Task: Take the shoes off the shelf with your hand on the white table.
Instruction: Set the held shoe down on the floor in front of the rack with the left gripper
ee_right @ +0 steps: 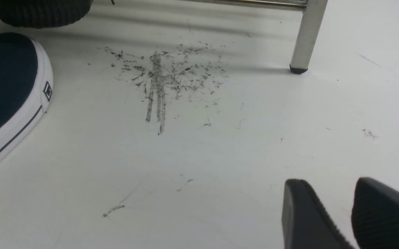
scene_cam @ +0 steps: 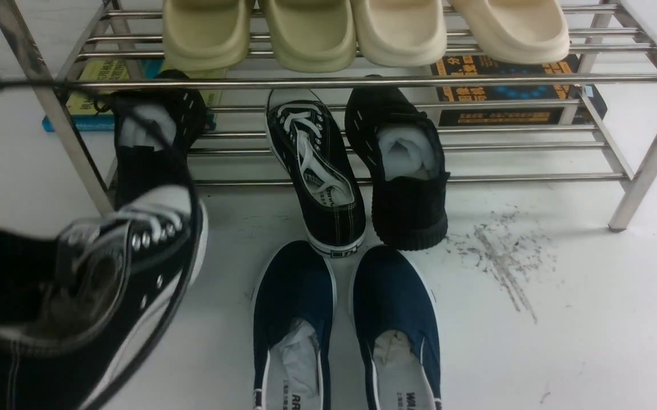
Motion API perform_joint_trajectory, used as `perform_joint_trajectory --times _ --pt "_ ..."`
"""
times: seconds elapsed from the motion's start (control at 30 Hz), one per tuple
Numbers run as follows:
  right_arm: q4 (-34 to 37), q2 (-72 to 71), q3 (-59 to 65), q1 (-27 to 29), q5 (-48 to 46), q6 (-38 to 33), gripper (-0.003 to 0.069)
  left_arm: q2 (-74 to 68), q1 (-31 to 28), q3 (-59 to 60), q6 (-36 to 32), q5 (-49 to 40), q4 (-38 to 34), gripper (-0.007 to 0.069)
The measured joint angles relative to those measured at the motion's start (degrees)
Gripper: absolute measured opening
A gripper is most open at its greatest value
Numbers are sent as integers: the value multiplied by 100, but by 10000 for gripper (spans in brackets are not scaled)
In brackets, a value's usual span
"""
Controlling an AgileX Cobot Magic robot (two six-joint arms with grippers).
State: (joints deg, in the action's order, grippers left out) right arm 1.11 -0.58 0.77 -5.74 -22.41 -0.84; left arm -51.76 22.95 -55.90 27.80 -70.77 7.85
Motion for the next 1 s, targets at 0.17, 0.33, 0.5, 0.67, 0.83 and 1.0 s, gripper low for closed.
perform_joint_trajectory --times 0.17,0.33,0.5,0.67,0.83,1.0 --pt "0 0 0 0 0 0 237 482 11 1344 742 73 454 19" --pt "0 0 0 0 0 0 237 596 11 2289 1218 815 1168 21" --pt "0 0 0 0 0 0 237 641 11 2897 1712 1876 1469 20" --pt "0 0 0 0 0 0 237 647 11 2988 2211 2366 1743 22" --pt "0 0 0 0 0 0 237 641 11 2969 2687 2809 2179 22" --pt "0 0 0 0 0 0 237 337 -25 2797 3390 3021 2438 27"
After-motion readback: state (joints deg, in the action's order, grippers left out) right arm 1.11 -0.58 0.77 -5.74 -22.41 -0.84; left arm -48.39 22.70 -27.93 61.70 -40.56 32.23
